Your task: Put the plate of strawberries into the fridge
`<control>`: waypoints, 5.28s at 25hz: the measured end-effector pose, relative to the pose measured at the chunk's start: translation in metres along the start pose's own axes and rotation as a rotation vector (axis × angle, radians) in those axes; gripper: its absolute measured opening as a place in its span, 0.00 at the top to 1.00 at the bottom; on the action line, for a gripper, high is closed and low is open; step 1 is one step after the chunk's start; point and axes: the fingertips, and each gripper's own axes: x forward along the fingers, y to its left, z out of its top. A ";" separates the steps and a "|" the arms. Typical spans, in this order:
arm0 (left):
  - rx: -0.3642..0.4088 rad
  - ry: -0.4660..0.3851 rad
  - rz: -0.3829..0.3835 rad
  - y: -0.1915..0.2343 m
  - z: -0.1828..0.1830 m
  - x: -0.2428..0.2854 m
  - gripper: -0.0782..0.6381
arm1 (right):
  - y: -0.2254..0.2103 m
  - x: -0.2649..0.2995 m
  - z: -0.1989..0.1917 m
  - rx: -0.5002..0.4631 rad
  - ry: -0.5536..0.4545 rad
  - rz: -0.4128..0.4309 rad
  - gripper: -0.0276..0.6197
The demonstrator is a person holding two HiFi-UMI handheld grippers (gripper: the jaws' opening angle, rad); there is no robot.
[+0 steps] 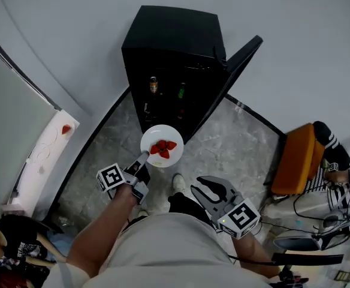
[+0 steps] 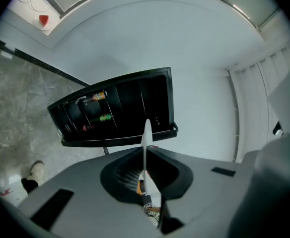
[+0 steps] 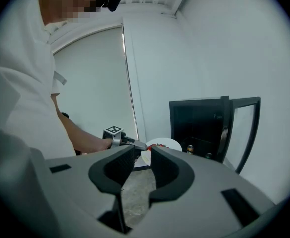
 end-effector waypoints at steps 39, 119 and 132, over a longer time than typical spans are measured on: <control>-0.056 -0.330 0.358 0.191 0.200 0.336 0.86 | -0.261 -0.002 -0.041 0.193 0.258 -0.026 0.78; 0.838 0.398 -0.254 -0.124 -0.125 -0.348 0.87 | 0.297 0.006 -0.023 -0.088 0.084 0.041 0.91; 0.832 0.412 -0.211 -0.120 -0.098 -0.285 0.87 | 0.237 0.026 -0.015 -0.057 0.082 0.065 0.91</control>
